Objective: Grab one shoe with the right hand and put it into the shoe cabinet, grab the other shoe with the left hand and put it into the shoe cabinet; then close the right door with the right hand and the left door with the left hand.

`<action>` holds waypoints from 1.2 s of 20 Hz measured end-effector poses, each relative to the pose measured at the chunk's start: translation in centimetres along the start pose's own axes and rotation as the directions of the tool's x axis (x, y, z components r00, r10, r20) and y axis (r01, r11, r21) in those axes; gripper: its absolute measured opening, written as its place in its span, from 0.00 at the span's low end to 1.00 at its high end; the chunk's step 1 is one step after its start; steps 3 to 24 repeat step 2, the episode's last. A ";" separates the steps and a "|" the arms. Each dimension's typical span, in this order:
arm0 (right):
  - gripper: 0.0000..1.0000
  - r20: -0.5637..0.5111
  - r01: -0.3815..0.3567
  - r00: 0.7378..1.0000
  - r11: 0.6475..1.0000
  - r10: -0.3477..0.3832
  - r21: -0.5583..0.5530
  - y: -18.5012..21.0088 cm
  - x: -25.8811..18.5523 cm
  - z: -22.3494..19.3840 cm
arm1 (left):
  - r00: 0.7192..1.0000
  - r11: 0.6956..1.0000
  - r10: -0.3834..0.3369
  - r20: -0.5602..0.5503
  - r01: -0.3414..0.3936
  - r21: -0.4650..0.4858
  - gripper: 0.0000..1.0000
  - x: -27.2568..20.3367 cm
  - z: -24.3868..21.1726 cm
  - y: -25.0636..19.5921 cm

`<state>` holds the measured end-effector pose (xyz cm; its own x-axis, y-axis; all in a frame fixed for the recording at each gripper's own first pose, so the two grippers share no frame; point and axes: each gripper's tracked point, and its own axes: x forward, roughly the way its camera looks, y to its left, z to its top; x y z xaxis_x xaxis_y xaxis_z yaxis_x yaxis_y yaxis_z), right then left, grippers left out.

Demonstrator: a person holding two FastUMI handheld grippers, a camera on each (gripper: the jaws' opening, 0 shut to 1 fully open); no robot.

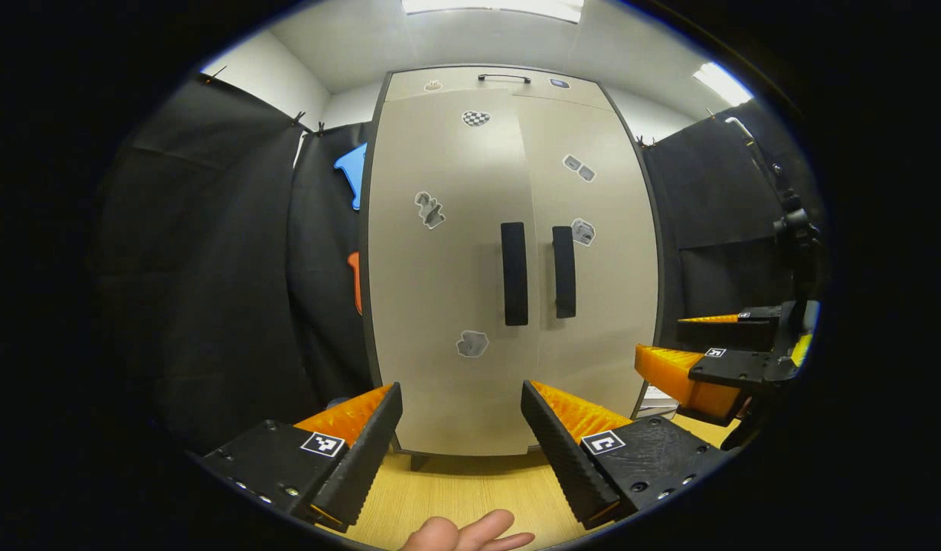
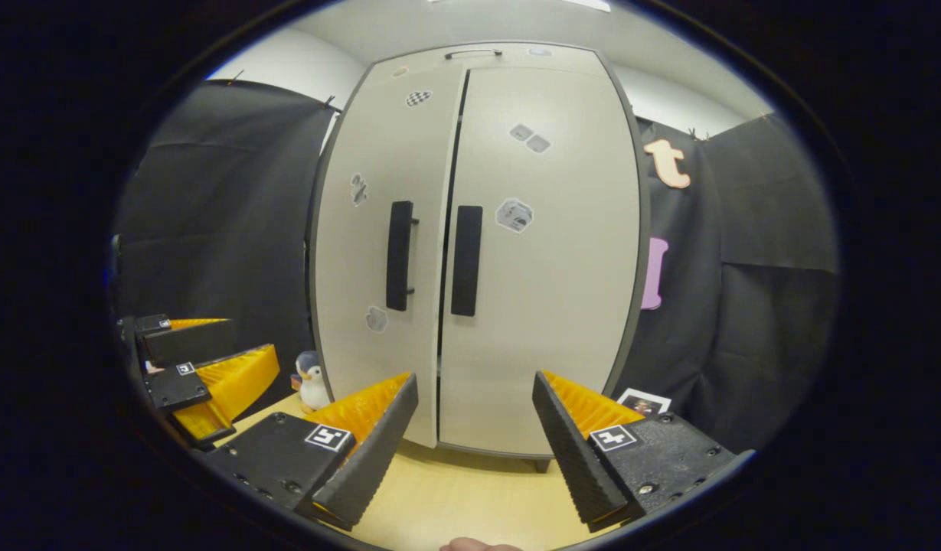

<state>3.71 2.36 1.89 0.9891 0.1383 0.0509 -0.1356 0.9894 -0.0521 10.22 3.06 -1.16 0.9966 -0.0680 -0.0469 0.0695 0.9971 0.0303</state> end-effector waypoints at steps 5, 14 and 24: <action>0.99 0.006 -0.005 1.000 1.000 0.005 -0.002 0.1 -0.2 0.2 | 1.000 1.000 0.003 0.002 -0.003 -0.003 0.96 -0.2 -0.1 0.2; 0.99 0.006 -0.005 1.000 1.000 0.005 -0.002 0.1 -0.2 0.2 | 1.000 1.000 0.003 0.002 -0.003 -0.003 0.96 -0.2 -0.1 0.2; 0.99 0.006 -0.005 1.000 1.000 0.005 -0.002 0.1 -0.2 0.2 | 1.000 1.000 0.003 0.002 -0.003 -0.003 0.96 -0.2 -0.1 0.2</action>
